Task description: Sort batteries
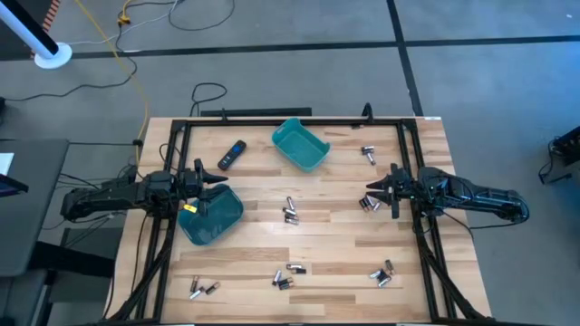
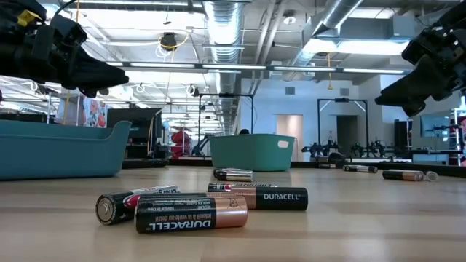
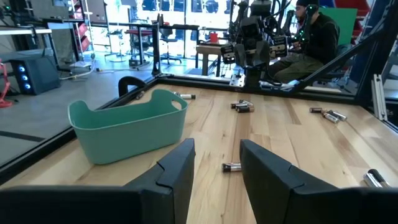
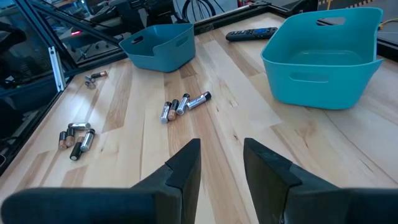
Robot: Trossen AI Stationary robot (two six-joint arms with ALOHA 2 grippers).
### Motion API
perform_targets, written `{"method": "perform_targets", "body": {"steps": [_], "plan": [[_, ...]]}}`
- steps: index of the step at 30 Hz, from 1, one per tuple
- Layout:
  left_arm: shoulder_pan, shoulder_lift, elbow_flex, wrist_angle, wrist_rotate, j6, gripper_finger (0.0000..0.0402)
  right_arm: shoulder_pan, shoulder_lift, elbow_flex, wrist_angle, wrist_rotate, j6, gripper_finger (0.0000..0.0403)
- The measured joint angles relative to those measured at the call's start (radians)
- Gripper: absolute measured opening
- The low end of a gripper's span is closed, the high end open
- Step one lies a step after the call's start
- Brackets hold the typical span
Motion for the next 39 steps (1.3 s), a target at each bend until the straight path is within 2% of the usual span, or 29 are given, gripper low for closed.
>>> {"method": "perform_targets", "body": {"steps": [6,18,28,33,39], "plan": [[0.000,0.000,0.000,0.003,0.000,-0.027,0.0123,0.000,0.000,0.000,0.000,0.000,0.000,0.0139],[0.000,0.000,-0.001,0.036,-0.004,-0.416,0.0123,0.000,0.000,0.000,0.000,0.000,0.000,0.0139],[0.000,0.001,0.003,0.208,-0.050,-0.387,0.0123,0.000,0.000,0.000,0.000,0.000,0.000,0.0139],[-0.001,0.033,0.091,0.066,-0.056,-0.359,0.0123,0.000,0.000,0.000,0.000,0.000,0.000,0.0139],[-0.001,0.192,0.288,-0.143,-0.099,-0.331,0.0123,0.000,0.000,0.000,0.000,0.000,0.000,0.0139]]}}
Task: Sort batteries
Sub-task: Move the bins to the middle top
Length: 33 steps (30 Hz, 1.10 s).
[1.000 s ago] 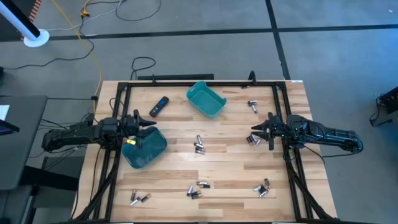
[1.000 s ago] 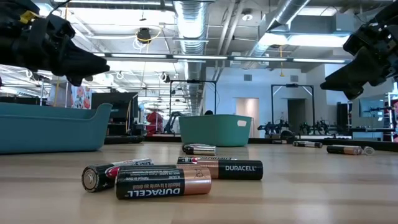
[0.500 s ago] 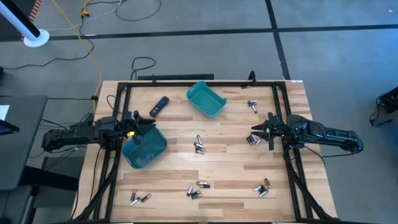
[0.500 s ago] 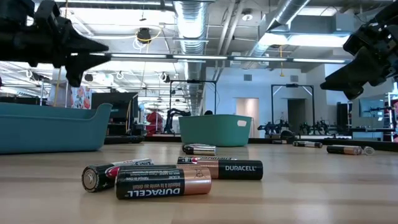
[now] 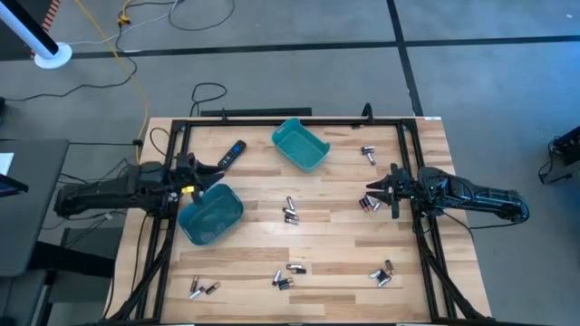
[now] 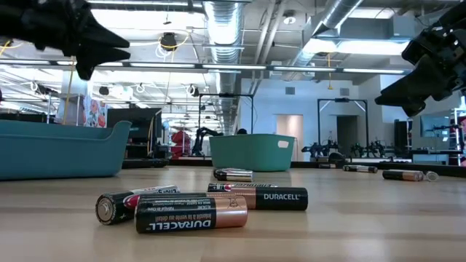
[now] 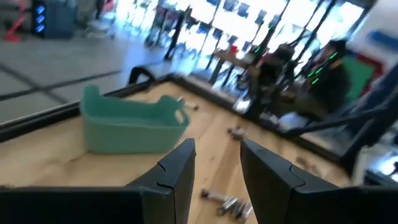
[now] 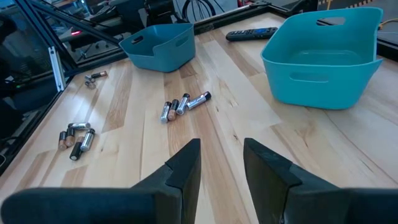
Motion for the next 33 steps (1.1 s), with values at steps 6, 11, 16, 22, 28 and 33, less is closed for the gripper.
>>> {"method": "perform_targets", "body": {"steps": [6,11,16,22,28,33], "plan": [[0.000,0.270,0.260,-0.305,-0.002,-0.013,0.0123,0.000,0.000,0.000,0.000,0.000,0.000,0.0139],[0.014,0.519,0.485,-0.670,0.030,-0.078,0.0123,0.000,0.000,0.000,0.000,0.000,0.000,0.0139],[0.049,0.704,0.601,-0.970,0.071,-0.091,0.0123,0.000,0.000,0.000,0.000,0.000,0.000,0.0139],[0.082,0.788,0.540,-1.037,0.168,-0.143,0.0123,0.000,0.000,0.000,0.000,0.000,0.000,0.0139],[0.085,0.800,0.490,-1.033,0.193,-0.195,0.0123,0.000,0.000,0.000,0.000,0.000,0.000,0.0139],[0.085,0.798,0.460,-1.028,0.193,-0.208,0.0123,0.000,0.000,0.000,0.000,0.000,0.000,0.0139]]}}
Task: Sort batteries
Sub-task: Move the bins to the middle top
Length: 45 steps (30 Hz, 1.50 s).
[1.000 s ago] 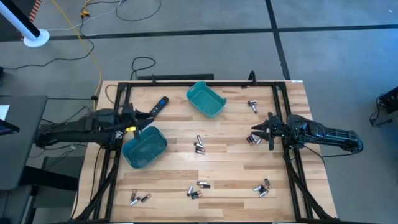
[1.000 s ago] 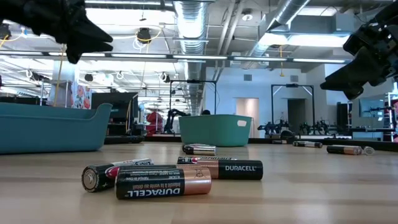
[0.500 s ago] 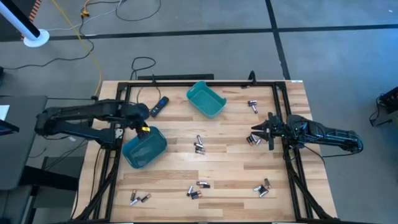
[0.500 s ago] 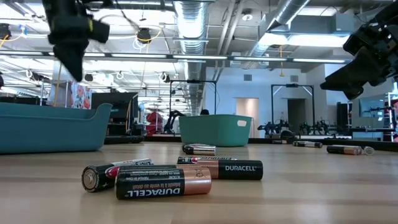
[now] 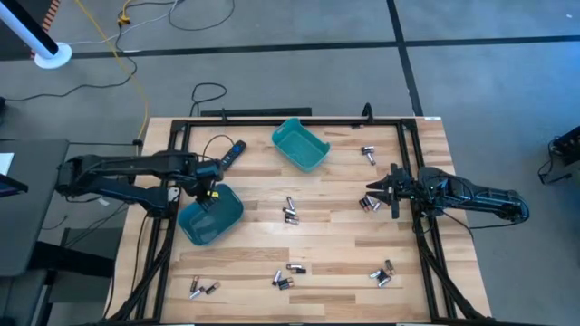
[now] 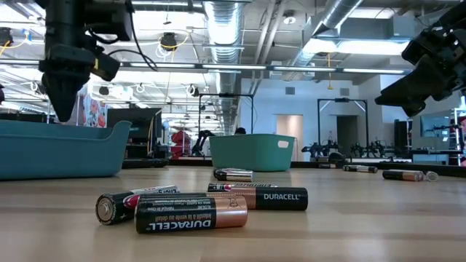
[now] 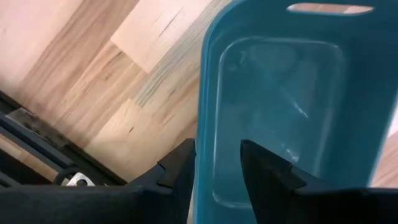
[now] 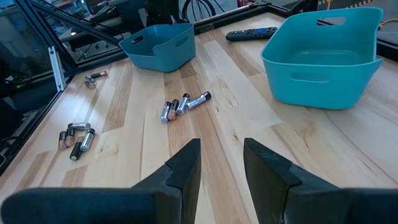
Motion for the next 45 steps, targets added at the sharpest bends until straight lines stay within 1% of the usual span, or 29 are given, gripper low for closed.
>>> {"method": "perform_targets", "body": {"steps": [11,14,17,18,20,23,25,28,31,36,40,45], "plan": [[0.000,0.000,-0.157,0.100,0.021,-0.079,0.0121,0.000,0.000,0.000,0.000,0.000,0.000,0.0139],[0.000,0.000,-0.168,0.096,0.041,-0.098,0.0092,0.000,0.000,0.000,0.000,0.000,0.000,0.0139],[0.000,0.000,-0.169,0.095,0.076,-0.118,0.0029,0.000,0.000,0.000,0.000,0.000,0.000,0.0139],[0.000,0.000,-0.169,0.097,0.089,-0.130,0.0015,0.000,0.000,0.000,0.000,0.000,0.000,0.0139],[-0.001,0.000,-0.169,0.097,0.120,-0.162,0.0008,0.000,0.000,0.000,0.000,0.000,0.000,0.0139],[-0.001,0.000,-0.169,0.121,0.193,-0.210,0.0004,0.000,0.000,0.000,0.000,0.000,0.000,0.0139],[-0.004,0.000,-0.169,0.152,0.207,-0.246,0.0003,0.000,0.000,0.000,0.000,0.000,0.000,0.0139],[-0.006,0.000,-0.155,0.199,0.197,-0.349,0.0003,0.000,0.000,0.000,0.000,0.000,0.000,0.0139],[-0.003,0.000,-0.127,0.268,0.137,-0.463,0.0002,0.000,0.000,0.000,0.000,0.000,0.000,0.0139],[0.049,0.030,-0.074,0.312,0.101,-0.569,0.0001,0.000,0.000,0.000,0.000,0.000,0.000,0.0139],[0.117,0.099,-0.031,0.318,0.083,-0.614,0.0001,0.000,0.000,0.000,0.000,0.000,0.000,0.0139],[0.191,0.234,0.046,0.342,0.076,-0.650,0.0001,0.000,0.000,0.000,0.000,0.000,0.000,0.0139]]}}
